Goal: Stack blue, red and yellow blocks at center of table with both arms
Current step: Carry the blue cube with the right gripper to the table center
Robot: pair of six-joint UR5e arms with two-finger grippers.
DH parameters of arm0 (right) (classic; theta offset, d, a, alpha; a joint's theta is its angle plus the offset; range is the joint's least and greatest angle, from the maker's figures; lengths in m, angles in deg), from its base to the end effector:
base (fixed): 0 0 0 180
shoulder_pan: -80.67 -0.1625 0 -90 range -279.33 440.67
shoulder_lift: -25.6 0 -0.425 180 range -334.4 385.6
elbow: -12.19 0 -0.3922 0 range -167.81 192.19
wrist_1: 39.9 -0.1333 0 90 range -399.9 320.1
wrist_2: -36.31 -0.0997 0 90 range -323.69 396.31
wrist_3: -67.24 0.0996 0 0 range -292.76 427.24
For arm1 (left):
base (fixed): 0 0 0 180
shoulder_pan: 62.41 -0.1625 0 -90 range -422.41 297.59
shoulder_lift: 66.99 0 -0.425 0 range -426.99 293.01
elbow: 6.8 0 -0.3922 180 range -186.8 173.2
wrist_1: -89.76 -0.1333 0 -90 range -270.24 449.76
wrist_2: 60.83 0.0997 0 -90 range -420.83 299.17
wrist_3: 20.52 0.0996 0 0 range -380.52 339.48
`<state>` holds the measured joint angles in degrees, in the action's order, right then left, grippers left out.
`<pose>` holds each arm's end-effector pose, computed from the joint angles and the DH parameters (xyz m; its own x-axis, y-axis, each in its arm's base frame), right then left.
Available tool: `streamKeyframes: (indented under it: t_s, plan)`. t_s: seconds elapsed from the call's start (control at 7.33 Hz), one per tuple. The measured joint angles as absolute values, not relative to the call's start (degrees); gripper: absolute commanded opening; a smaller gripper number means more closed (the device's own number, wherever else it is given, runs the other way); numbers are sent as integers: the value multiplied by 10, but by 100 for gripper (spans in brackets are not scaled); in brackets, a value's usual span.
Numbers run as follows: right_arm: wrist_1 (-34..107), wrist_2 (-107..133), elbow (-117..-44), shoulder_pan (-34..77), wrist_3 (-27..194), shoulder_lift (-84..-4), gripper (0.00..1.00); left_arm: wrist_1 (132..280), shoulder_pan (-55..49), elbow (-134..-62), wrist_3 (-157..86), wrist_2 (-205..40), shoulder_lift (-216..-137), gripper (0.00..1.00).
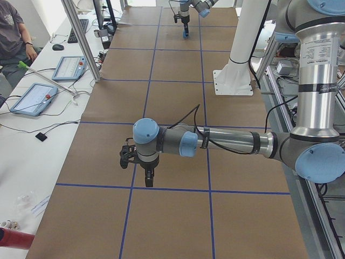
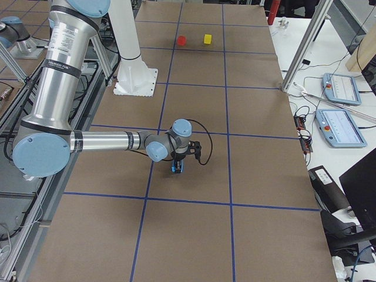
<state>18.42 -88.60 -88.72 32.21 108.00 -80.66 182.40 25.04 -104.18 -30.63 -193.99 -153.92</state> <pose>-0.2062 -0.3478 0.6361 0.7255 -0.1178 0.6781 0.1593 0.9872 0.0011 -0.0439 -0.4785 0.6175 0.7215 -0.0607 -0.6897 0.0838 0.9965 -0.0001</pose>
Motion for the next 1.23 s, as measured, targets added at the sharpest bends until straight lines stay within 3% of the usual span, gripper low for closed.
streamKeyframes:
  t_s: [0.41,0.96,1.23]
  plan:
    - [219,-928,-911,295,1083,-768,0,1843,244,-1041,-307,-1940,-1541,100]
    - [491,-931,-902,301,1110,-465,0,1926,171,-1040,-362,-1943,-1546,100]
    - [536,-896,-829,364,1187,-306,0,1929,158,-1037,-374,-1944,-1555,100]
